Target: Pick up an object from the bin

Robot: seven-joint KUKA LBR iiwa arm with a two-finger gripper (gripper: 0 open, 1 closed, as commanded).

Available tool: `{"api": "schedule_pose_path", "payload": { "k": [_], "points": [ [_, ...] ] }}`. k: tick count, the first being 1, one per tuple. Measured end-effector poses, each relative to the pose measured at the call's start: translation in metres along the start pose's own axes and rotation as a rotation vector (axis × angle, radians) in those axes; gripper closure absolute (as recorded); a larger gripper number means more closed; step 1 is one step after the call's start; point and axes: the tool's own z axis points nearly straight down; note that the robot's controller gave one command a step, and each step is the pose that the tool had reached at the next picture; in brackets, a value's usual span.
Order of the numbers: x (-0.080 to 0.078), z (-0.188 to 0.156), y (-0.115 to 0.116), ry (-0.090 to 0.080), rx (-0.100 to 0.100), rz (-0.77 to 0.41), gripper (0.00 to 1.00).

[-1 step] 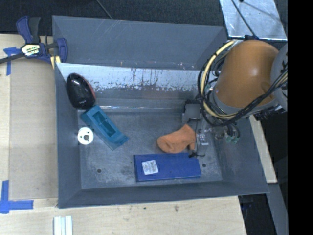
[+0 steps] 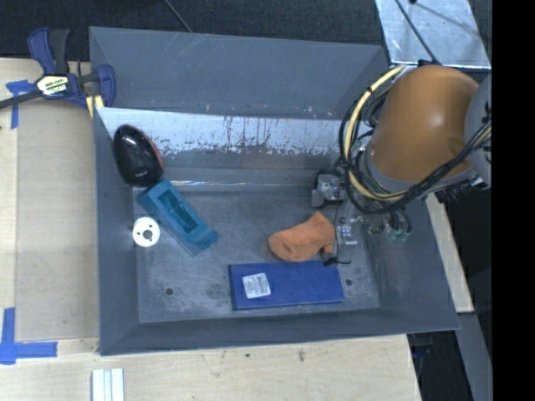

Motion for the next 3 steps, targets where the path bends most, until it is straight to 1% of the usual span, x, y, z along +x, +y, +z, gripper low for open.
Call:
{"api": "schedule_pose_path", "payload": {
  "k": [1,2,3],
  "points": [
    [-0.012,0.052,0.009,-0.007,0.000,0.031,0.00],
    [-0.020,0.093,0.005,0.004,0.000,-0.055,0.00],
    [0.001,0.130,0.020,-0.007,0.000,-0.113,1.00]
  ]
}}
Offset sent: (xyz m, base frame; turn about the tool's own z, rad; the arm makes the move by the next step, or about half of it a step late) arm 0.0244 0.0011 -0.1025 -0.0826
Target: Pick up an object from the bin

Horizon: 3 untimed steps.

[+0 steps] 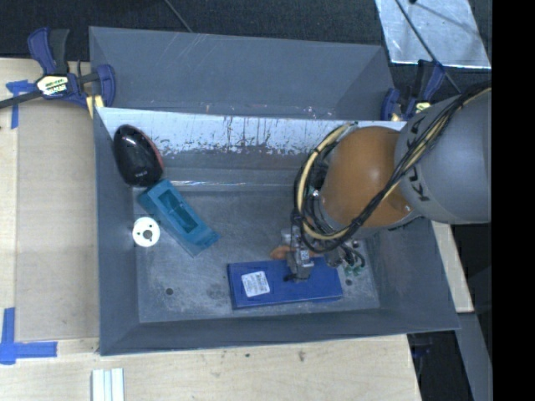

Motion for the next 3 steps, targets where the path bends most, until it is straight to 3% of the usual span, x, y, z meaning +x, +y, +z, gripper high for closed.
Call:
{"api": "schedule_pose_path", "payload": {
  "k": [1,2,3],
  "points": [
    [0.000,0.000,0.000,0.000,0.000,0.000,1.00],
    [0.003,-0.036,0.008,0.010,-0.001,0.004,1.00],
    [-0.006,-0.069,0.001,0.008,0.000,0.002,1.00]
  ]
}}
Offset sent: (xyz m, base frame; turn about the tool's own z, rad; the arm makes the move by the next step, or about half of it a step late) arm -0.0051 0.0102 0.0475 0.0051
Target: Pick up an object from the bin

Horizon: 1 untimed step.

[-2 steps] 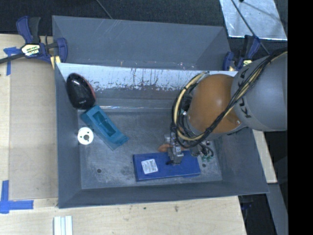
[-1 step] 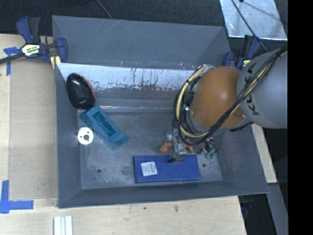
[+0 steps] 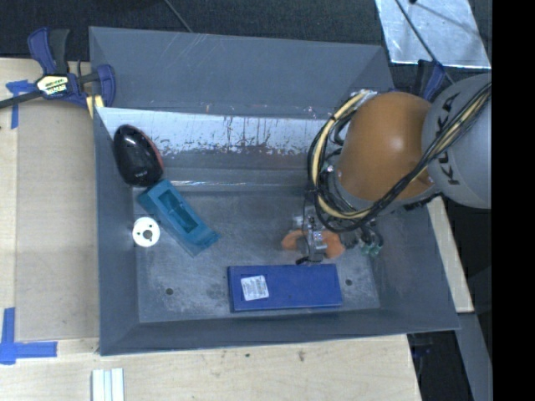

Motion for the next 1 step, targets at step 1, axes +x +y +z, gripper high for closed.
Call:
{"api": "schedule_pose_path", "payload": {
  "k": [1],
  "points": [
    [0.0000,0.0000,0.0000,0.000,0.000,0.000,1.00]
  ]
}}
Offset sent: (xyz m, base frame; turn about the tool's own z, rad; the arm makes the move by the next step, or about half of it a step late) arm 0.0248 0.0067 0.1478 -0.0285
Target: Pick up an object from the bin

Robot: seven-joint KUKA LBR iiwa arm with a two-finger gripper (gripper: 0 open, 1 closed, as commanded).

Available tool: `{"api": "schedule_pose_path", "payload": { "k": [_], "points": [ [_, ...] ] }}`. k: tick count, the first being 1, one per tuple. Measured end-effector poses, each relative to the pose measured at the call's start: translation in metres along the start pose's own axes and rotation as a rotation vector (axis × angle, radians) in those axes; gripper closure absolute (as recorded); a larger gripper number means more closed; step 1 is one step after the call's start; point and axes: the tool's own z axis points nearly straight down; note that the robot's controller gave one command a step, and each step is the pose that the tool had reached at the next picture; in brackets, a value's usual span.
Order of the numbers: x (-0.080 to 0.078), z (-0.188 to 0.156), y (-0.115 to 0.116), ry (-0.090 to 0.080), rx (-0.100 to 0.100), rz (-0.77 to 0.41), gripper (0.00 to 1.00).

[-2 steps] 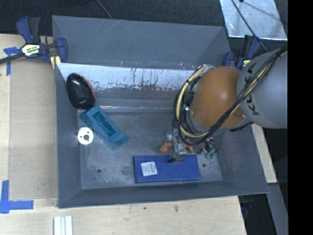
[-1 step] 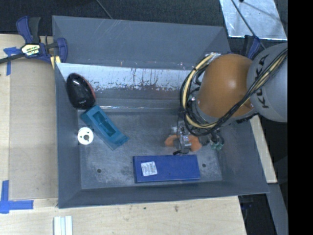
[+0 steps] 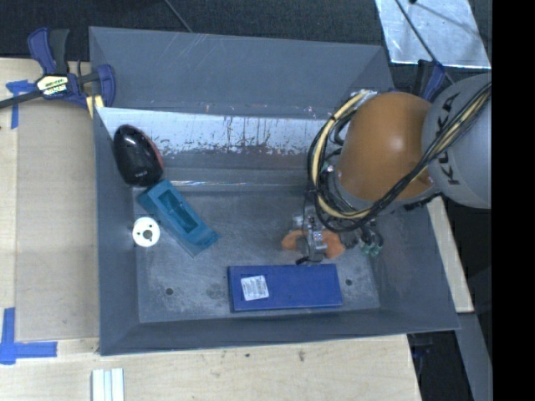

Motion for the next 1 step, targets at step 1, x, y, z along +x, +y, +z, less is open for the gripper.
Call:
{"api": "schedule_pose_path", "payload": {
  "k": [1],
  "points": [
    [-0.0273,-0.1494,0.0032,-0.004,0.000,-0.026,1.00]
  ]
}}
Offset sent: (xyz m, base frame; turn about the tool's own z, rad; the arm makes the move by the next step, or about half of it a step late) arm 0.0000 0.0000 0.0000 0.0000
